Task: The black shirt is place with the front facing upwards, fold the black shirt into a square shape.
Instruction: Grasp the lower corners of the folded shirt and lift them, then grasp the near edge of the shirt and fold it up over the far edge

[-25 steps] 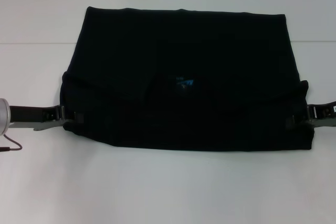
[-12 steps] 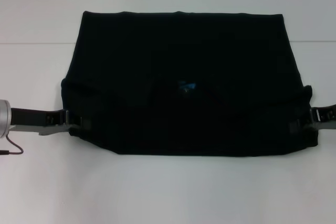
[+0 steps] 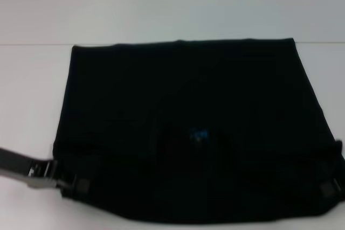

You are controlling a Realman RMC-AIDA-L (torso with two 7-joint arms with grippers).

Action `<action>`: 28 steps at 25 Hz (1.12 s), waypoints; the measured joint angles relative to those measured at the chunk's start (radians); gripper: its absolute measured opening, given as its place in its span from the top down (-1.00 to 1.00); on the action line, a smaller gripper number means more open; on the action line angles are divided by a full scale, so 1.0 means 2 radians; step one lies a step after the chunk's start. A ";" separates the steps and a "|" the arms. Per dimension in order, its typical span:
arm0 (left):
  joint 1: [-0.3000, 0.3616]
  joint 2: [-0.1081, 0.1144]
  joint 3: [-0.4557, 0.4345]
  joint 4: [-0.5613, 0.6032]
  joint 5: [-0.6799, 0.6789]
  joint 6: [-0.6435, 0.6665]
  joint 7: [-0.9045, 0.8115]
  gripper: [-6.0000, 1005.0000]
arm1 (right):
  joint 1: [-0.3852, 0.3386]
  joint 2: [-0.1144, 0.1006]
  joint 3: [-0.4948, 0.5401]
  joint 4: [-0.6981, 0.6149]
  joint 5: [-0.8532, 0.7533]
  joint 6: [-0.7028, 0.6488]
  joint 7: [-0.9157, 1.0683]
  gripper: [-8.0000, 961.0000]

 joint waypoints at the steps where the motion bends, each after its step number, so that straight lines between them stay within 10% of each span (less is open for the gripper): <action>1: 0.000 0.001 0.000 0.000 0.007 0.018 0.003 0.81 | -0.003 -0.001 0.000 0.000 -0.004 -0.012 -0.010 0.86; 17: 0.001 -0.003 -0.007 0.003 0.068 0.115 0.044 0.76 | -0.027 0.010 0.009 0.005 -0.034 -0.088 -0.092 0.86; 28: -0.003 0.007 -0.227 -0.002 0.064 0.003 0.030 0.73 | -0.036 -0.004 0.203 0.019 0.053 -0.011 -0.024 0.86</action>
